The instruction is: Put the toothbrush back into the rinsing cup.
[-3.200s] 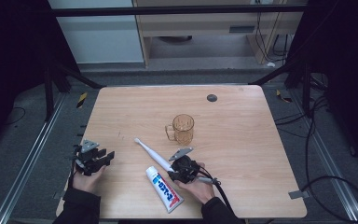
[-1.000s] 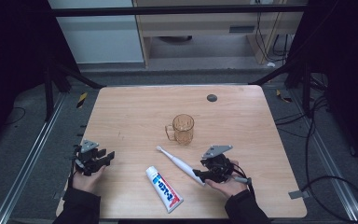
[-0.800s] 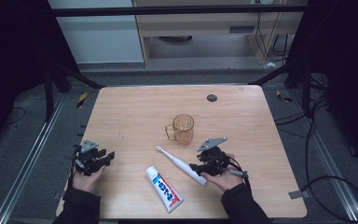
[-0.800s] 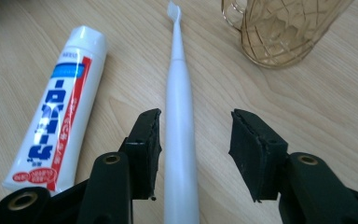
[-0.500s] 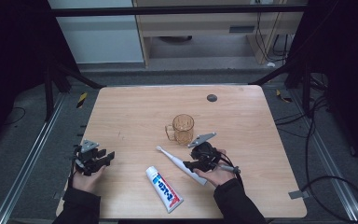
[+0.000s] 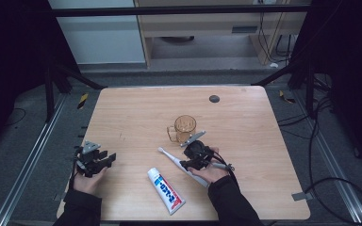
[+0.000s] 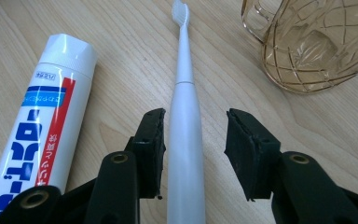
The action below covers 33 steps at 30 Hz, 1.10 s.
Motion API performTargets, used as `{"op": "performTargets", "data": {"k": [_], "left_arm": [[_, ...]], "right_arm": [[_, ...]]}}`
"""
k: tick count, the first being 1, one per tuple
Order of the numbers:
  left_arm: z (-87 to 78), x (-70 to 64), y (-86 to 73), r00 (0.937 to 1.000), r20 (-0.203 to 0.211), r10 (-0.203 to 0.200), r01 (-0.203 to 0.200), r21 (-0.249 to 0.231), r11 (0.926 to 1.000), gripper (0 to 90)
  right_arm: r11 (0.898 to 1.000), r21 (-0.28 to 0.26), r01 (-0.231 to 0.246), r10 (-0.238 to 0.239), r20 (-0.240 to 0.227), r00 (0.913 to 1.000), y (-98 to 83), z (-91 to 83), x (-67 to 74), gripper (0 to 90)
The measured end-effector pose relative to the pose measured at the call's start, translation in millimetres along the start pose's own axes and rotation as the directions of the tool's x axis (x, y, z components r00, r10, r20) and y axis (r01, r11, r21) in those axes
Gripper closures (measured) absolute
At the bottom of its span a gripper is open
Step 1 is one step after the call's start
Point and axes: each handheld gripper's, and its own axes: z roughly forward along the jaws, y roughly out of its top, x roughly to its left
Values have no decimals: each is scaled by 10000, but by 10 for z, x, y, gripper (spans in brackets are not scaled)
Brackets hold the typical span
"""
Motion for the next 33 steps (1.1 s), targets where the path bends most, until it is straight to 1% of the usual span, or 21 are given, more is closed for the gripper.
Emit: {"op": "performTargets", "data": {"k": [14, 17, 23, 33], "left_arm": [[4, 3, 0, 10000, 15, -23, 23, 35, 10000, 565], [7, 2, -1, 10000, 22, -20, 20, 55, 10000, 564], [7, 7, -1, 10000, 31, -18, 18, 72, 10000, 564], [10, 7, -2, 10000, 36, -10, 10, 95, 10000, 563]], "right_arm": [[9973, 723, 117, -114, -56, 9999, 116, 196, 9, 586], [9950, 985, 170, -165, -68, 9998, 139, 257, 11, 586], [9921, 1233, 233, -224, -88, 9997, 141, 333, 12, 588], [9870, 1597, 157, -141, -109, 9998, 143, 414, 28, 593]]}}
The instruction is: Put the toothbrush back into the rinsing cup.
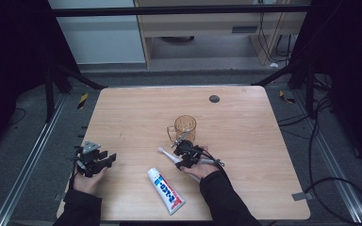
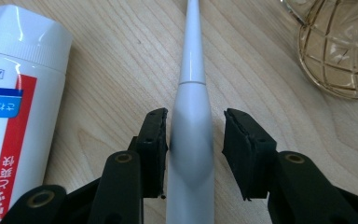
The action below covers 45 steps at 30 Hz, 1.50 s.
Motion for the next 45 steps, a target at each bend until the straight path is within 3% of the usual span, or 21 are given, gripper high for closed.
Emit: {"op": "performTargets", "data": {"k": [11, 17, 30, 36, 45], "left_arm": [[0, 2, 0, 10000, -1, -8, 8, -1, 10000, 563], [1, 1, 0, 10000, 1, 3, -3, 4, 10000, 563], [1, 4, 0, 10000, -13, -10, 10, -6, 10000, 563], [1, 1, 1, 10000, -25, -17, 17, -22, 10000, 564], [2, -2, 1, 10000, -43, -2, 2, -14, 10000, 564]], "right_arm": [[9993, 379, -4, 4, -13, 10000, 7, 94, 9, 611], [9992, 399, -76, 76, 8, 10000, 10, 94, 15, 659], [9987, 433, -279, 287, -169, 9994, 4, 58, 1, 671], [9995, 139, -267, 270, -231, 9994, -6, -25, 13, 672], [9950, -944, -340, 302, -408, 9987, -44, -293, 24, 672]]}}
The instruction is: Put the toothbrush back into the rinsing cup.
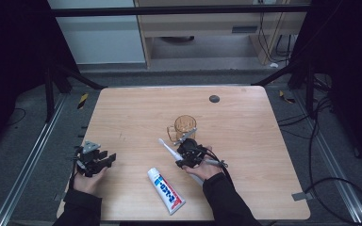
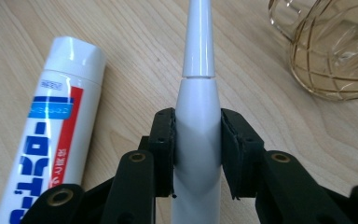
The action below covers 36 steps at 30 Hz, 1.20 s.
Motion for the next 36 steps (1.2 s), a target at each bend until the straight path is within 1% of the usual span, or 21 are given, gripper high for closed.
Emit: {"op": "performTargets", "data": {"k": [4, 5, 8, 10, 14, 18, 21, 23, 25, 27, 31, 33, 35, 36], "left_arm": [[-1, -4, 1, 10000, -10, 19, -19, 5, 10000, 564], [-1, -4, 1, 10000, -10, 17, -17, 4, 10000, 564], [-2, -4, 1, 10000, -11, 34, -34, 19, 10000, 564], [0, -4, 1, 10000, -18, 18, -18, 5, 10000, 564], [0, -4, 1, 10000, -9, 39, -39, 4, 10000, 565], [0, -4, 1, 10000, -21, 36, -36, 19, 10000, 564], [1, -4, 0, 10000, -27, 39, -39, 17, 10000, 564], [4, -6, 0, 10000, -21, 33, -33, 3, 10000, 564], [3, -7, 0, 10000, -23, 38, -38, -1, 10000, 564], [4, -8, 0, 10000, -30, 21, -21, -20, 10000, 565], [-1, -5, 0, 10000, -49, 42, -42, -19, 10000, 565], [-2, -5, 0, 10000, -62, 42, -42, -31, 10000, 564], [-1, -6, 0, 10000, -65, 45, -45, -29, 10000, 564], [-1, -7, 0, 10000, -63, 47, -47, -28, 10000, 564]], "right_arm": [[9989, -467, 40, -41, -16, 10000, -7, -110, 9, 673], [9981, -609, -31, 30, -23, 10000, -8, -137, 13, 673], [9940, -1096, -5, 10, 37, 10000, -12, -214, -3, 673], [9908, -1350, -88, 96, 52, 9999, -15, -270, -14, 673], [9784, -2051, -260, 271, 30, 9996, -23, -379, -38, 673], [9585, -2825, -392, 442, 112, 9990, -30, -498, -63, 673], [9371, -3455, -504, 605, 185, 9980, -38, -586, -83, 673], [9196, -3890, -546, 693, 239, 9973, -46, -636, -97, 672], [8999, -4321, -594, 816, 330, 9961, -57, -682, -109, 673], [8778, -4737, -715, 975, 304, 9948, -69, -724, -119, 673], [8368, -5409, -847, 1235, 358, 9917, -82, -789, -137, 672], [8201, -5654, -880, 1370, 448, 9896, -84, -814, -145, 672], [8006, -5911, -983, 1524, 422, 9874, -80, -835, -154, 672], [7924, -6009, -1050, 1616, 409, 9860, -75, -844, -158, 672]]}}
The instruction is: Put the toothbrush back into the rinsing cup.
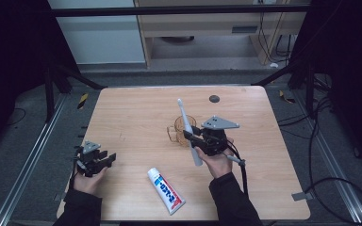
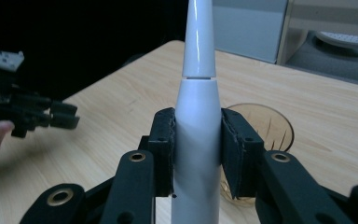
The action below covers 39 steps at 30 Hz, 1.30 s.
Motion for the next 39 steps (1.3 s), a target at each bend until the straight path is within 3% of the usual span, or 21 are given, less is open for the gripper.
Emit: {"op": "performTargets", "data": {"k": [7, 8, 13, 17, 23, 38, 39], "left_arm": [[1, 3, -1, 10000, -13, -8, 8, -6, 10000, 564], [0, 3, -1, 10000, -9, -9, 9, -10, 10000, 564], [-2, 5, 0, 10000, -18, 2, -2, 4, 10000, 564], [2, 6, -2, 10000, -22, -36, 36, -20, 10000, 564], [-2, 9, -1, 10000, -19, -22, 22, -17, 10000, 564], [-4, 14, -1, 10000, -16, -50, 50, -59, 10000, 565], [-2, 15, -2, 10000, -22, -49, 48, -54, 10000, 565]], "right_arm": [[9960, -881, -132, 178, 514, 9985, 60, -11, -5, 672], [9921, -1227, -269, 349, 633, 9974, 81, -8, -11, 672], [9819, -1828, -486, 664, 921, 9935, 113, 18, -30, 672], [9799, -1893, -624, 812, 929, 9924, 123, 54, -54, 672], [9674, -2400, -804, 1129, 1246, 9858, 133, 127, -108, 672], [9520, -2956, -789, 1329, 1673, 9769, 199, 245, -132, 672], [9475, -3089, -823, 1411, 1731, 9747, 220, 262, -143, 672]]}}
